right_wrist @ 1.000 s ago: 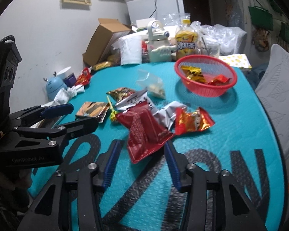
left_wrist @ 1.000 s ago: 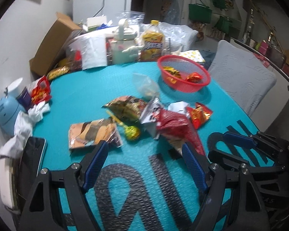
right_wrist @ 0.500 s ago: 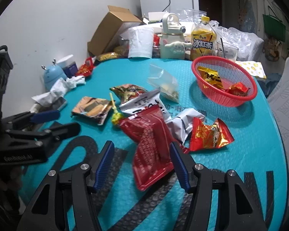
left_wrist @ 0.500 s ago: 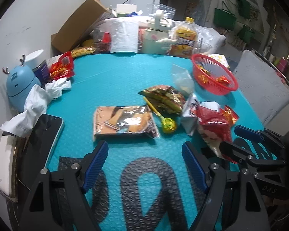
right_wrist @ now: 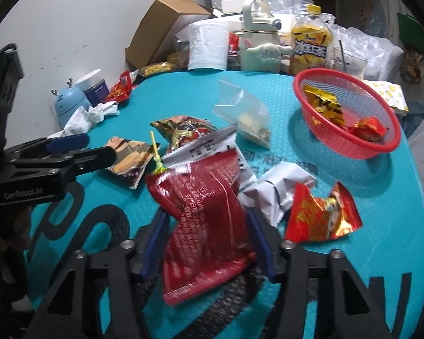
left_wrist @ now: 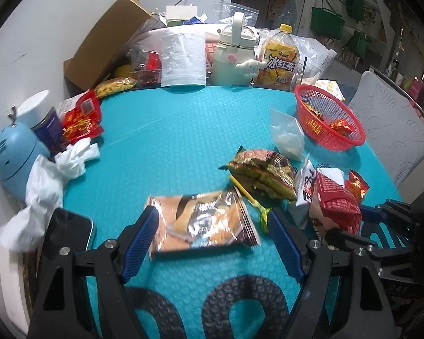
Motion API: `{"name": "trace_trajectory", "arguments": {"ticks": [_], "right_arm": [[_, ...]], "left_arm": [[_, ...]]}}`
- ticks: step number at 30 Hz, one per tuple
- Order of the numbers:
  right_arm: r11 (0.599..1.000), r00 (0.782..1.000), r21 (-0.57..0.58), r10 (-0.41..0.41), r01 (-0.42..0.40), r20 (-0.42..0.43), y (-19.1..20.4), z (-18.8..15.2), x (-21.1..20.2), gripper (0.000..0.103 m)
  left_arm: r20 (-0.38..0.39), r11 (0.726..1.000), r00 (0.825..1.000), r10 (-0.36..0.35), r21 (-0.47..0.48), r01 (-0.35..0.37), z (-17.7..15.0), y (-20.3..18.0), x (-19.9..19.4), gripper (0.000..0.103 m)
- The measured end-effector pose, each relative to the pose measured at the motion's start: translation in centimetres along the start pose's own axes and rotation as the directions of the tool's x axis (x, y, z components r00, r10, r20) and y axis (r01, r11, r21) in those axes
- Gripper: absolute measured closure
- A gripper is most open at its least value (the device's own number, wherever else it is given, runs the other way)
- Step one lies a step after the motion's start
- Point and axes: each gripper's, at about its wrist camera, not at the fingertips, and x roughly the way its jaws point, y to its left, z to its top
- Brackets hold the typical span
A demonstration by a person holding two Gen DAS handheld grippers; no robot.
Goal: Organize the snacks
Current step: 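Grasp the clear biscuit packet with the left tool while the right tool grasps the large dark red packet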
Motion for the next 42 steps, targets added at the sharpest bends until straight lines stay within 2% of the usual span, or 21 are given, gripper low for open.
{"name": "trace_trajectory", "arguments": {"ticks": [9,14,18,22,25,32,36,37,38,40,42], "right_arm": [[0.999,0.999,-0.01,0.039,-0.04,-0.019,0.8,1.4,1.4,0.054],[0.999,0.998,-0.011,0.051,-0.051,-0.026,1.1,1.9,1.9,0.054],[0.998,0.998,-0.007,0.056,-0.056,-0.028,1.1,1.8,2.0,0.054],[0.998,0.998,-0.002,0.057,-0.057,-0.031,1.0,1.7,2.0,0.054],[0.998,0.998,0.0,0.055,-0.055,-0.034,1.0,1.6,1.9,0.054],[0.999,0.998,0.007,0.052,-0.051,-0.04,1.0,1.0,1.4,0.054],[0.999,0.998,0.012,0.053,-0.053,-0.04,1.1,0.4,1.1,0.054],[0.998,0.998,0.016,0.056,-0.056,-0.039,1.0,0.2,1.0,0.055],[0.998,0.998,0.018,0.058,-0.058,-0.038,1.0,0.1,0.9,0.055],[0.998,0.998,0.019,0.06,-0.06,-0.034,1.1,-0.2,0.6,0.056],[0.998,0.998,0.022,0.06,-0.06,-0.03,1.1,-0.6,0.3,0.056]], "left_arm": [[-0.04,0.997,0.998,-0.055,0.051,0.057,1.9,1.1,2.6,0.025],[-0.087,0.988,0.993,-0.075,0.127,0.086,2.7,0.9,4.3,0.025],[-0.174,0.976,0.975,-0.136,0.144,0.161,2.5,0.7,5.4,0.025],[-0.237,0.97,0.957,-0.168,0.132,0.203,1.5,0.6,5.8,0.025],[-0.242,0.971,0.953,-0.179,0.114,0.211,0.8,0.5,5.3,0.025],[-0.23,0.975,0.96,-0.163,0.112,0.192,-1.2,-0.1,3.3,0.025],[-0.222,0.981,0.967,-0.127,0.114,0.156,-2.4,-0.2,2.8,0.025],[-0.212,0.984,0.971,-0.106,0.116,0.133,-2.7,-0.3,2.7,0.026],[-0.202,0.987,0.975,-0.092,0.113,0.116,-2.9,-0.3,2.6,0.037],[-0.184,0.991,0.98,-0.069,0.101,0.089,-3.2,-0.1,2.3,0.05],[-0.18,0.992,0.98,-0.082,0.079,0.098,-3.4,0.1,2.0,0.053]]}}
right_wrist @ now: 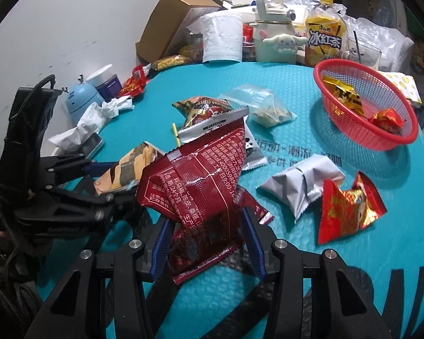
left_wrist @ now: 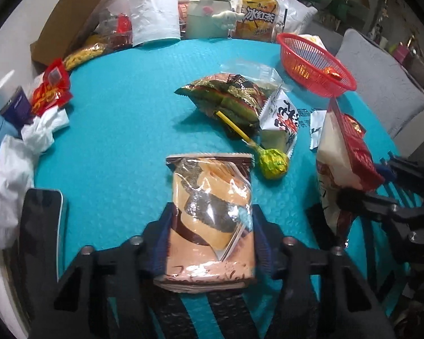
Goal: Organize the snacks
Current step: 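Grasp the clear biscuit packet with the left tool while the right tool grasps the large dark red packet, then lift both held packets and carry them toward the red basket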
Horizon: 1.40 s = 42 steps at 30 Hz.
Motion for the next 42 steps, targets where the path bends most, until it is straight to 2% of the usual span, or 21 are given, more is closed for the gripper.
{"name": "trace_trajectory", "arguments": {"ticks": [16,22,27,29,31,34,40,42], "right_arm": [[0.998,1.0,0.057,0.012,-0.012,0.006,-1.7,-4.2,-3.3,0.057],[0.997,1.0,0.082,0.009,-0.01,0.002,-2.1,-5.9,-4.6,0.057],[0.998,1.0,0.065,0.017,-0.016,-0.007,-2.0,-6.6,-5.2,0.056],[0.998,1.0,0.064,0.006,-0.006,-0.001,-2.0,-6.5,-5.1,0.051],[0.997,1.0,0.076,-0.003,0.003,0.009,-2.2,-6.3,-5.0,0.031],[0.996,0.999,0.083,-0.027,0.025,0.03,-2.8,-6.0,-4.6,0.027],[0.998,1.0,0.059,0.014,-0.013,-0.02,-3.1,-5.3,-2.3,0.022],[0.999,1.0,0.036,0.001,0.0,-0.014,-2.9,-5.1,-1.8,0.021]], "left_arm": [[-0.017,0.996,0.996,-0.085,0.027,0.085,-3.6,-5.3,-1.7,0.053],[-0.016,0.995,0.996,-0.092,0.034,0.093,-4.2,-6.8,-2.0,0.053],[-0.012,0.996,0.997,-0.07,0.051,0.071,-4.3,-7.2,-2.1,0.053],[-0.017,0.997,0.998,-0.064,0.041,0.065,-4.4,-7.0,-1.9,0.053],[-0.01,0.998,0.998,-0.057,0.036,0.057,-4.4,-6.8,-1.9,0.053],[-0.007,0.998,0.999,-0.05,0.034,0.05,-4.4,-6.7,-1.9,0.053],[-0.002,0.998,0.998,-0.061,0.023,0.061,-4.3,-6.5,-1.8,0.053],[-0.001,0.998,0.998,-0.065,0.016,0.065,-4.3,-6.4,-1.8,0.053]]}}
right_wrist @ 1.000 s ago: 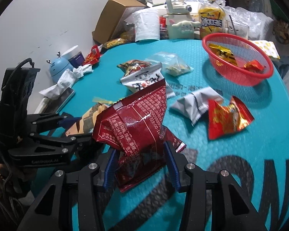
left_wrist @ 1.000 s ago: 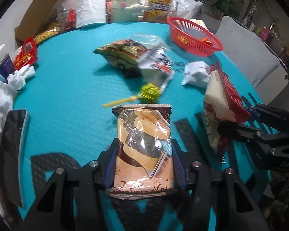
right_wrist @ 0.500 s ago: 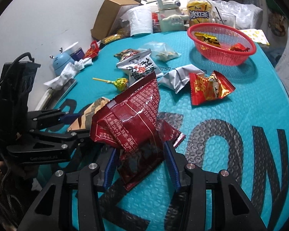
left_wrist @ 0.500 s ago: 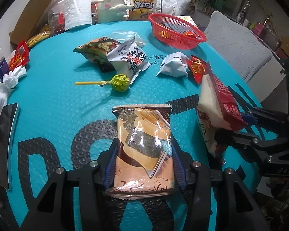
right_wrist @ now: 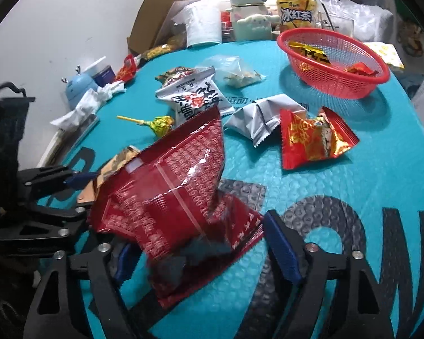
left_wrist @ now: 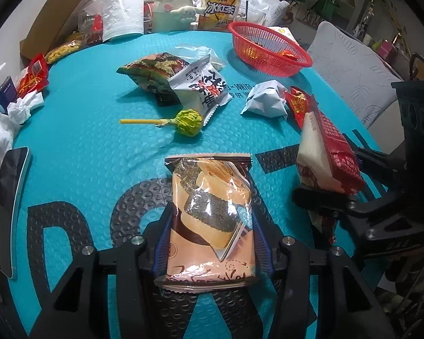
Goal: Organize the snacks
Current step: 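Lift both held packets and carry them toward the red basket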
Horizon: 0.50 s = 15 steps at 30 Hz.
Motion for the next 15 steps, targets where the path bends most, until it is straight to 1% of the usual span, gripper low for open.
{"name": "trace_trajectory", "arguments": {"ticks": [2,3,4,5,6,7,8,9,10,12,15], "right_arm": [[1.0,1.0,-0.019,-0.015,0.015,-0.002,0.3,0.0,0.2,0.021],[0.999,1.0,-0.032,-0.028,0.028,0.001,0.6,-0.1,0.3,0.023],[0.998,0.999,-0.043,-0.043,0.043,0.005,0.7,-0.2,0.3,0.028],[0.997,0.998,-0.054,-0.059,0.059,0.009,0.9,-0.3,0.3,0.029],[0.996,0.998,-0.061,-0.064,0.065,0.011,0.9,-0.4,0.3,0.033],[0.996,0.998,-0.061,-0.069,0.07,0.015,0.9,-0.5,0.2,0.042],[0.996,0.998,-0.058,-0.065,0.066,0.018,0.8,-0.4,0.1,0.046],[0.997,0.998,-0.052,-0.063,0.064,0.025,0.7,-0.5,-0.1,0.054],[0.996,0.997,-0.046,-0.068,0.07,0.036,0.6,-0.5,-0.4,0.059],[0.997,0.996,-0.024,-0.073,0.075,0.055,0.3,-0.5,-0.8,0.063],[0.999,0.996,0.004,-0.052,0.052,0.067,-0.1,-0.4,-1.3,0.066]], "left_arm": [[0.002,1.0,1.0,0.0,-0.004,0.001,0.0,0.1,0.0,0.053],[0.003,1.0,1.0,0.001,-0.004,-0.001,0.0,0.1,0.0,0.053],[0.004,1.0,1.0,0.003,-0.003,-0.003,0.0,0.0,0.0,0.053],[0.006,1.0,1.0,0.005,-0.002,-0.005,0.0,0.0,0.0,0.053],[0.008,1.0,1.0,0.009,-0.001,-0.009,0.0,0.0,0.0,0.053],[0.01,1.0,1.0,0.011,-0.001,-0.011,0.0,-0.1,0.1,0.053],[0.012,1.0,1.0,0.013,0.001,-0.013,0.0,-0.1,0.0,0.053],[0.013,1.0,1.0,0.014,0.001,-0.014,-0.1,-0.1,0.0,0.053],[0.014,1.0,1.0,0.016,0.001,-0.016,-0.1,-0.1,0.0,0.053],[0.013,1.0,1.0,0.017,-0.002,-0.017,-0.1,-0.1,-0.1,0.053],[0.009,1.0,1.0,0.003,-0.012,-0.003,-0.2,0.0,-0.3,0.053]]}}
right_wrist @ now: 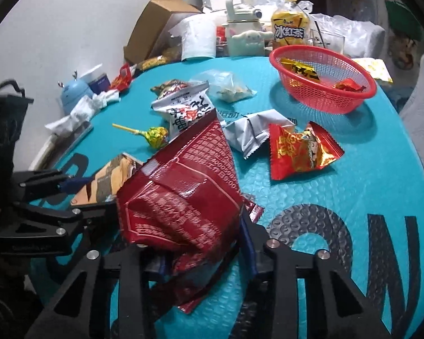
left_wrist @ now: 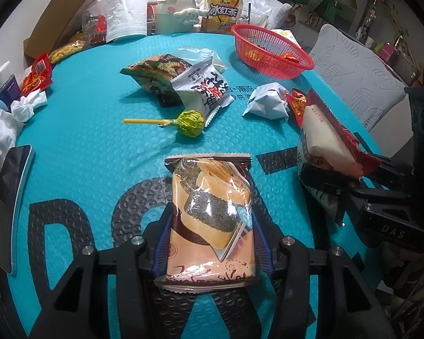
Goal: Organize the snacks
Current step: 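Lift both held packets and carry them toward the red basket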
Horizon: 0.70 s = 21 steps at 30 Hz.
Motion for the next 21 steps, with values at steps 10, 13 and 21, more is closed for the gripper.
{"name": "trace_trajectory", "arguments": {"ticks": [10,13,21], "right_arm": [[0.998,0.999,0.04,0.05,-0.05,0.018,0.4,-0.4,-1.4,0.068],[0.996,0.998,0.056,0.064,-0.066,0.027,0.5,-0.7,-2.1,0.068],[0.995,0.995,0.058,0.083,-0.086,0.053,1.3,-1.5,-4.0,0.068]], "left_arm": [[0.031,0.999,0.998,-0.046,0.014,0.046,0.1,-1.1,-1.6,0.053],[0.04,0.998,0.998,-0.056,0.025,0.055,0.2,-1.5,-2.1,0.053],[0.066,0.993,0.993,-0.096,0.072,0.091,0.3,-3.4,-3.2,0.053]]}}
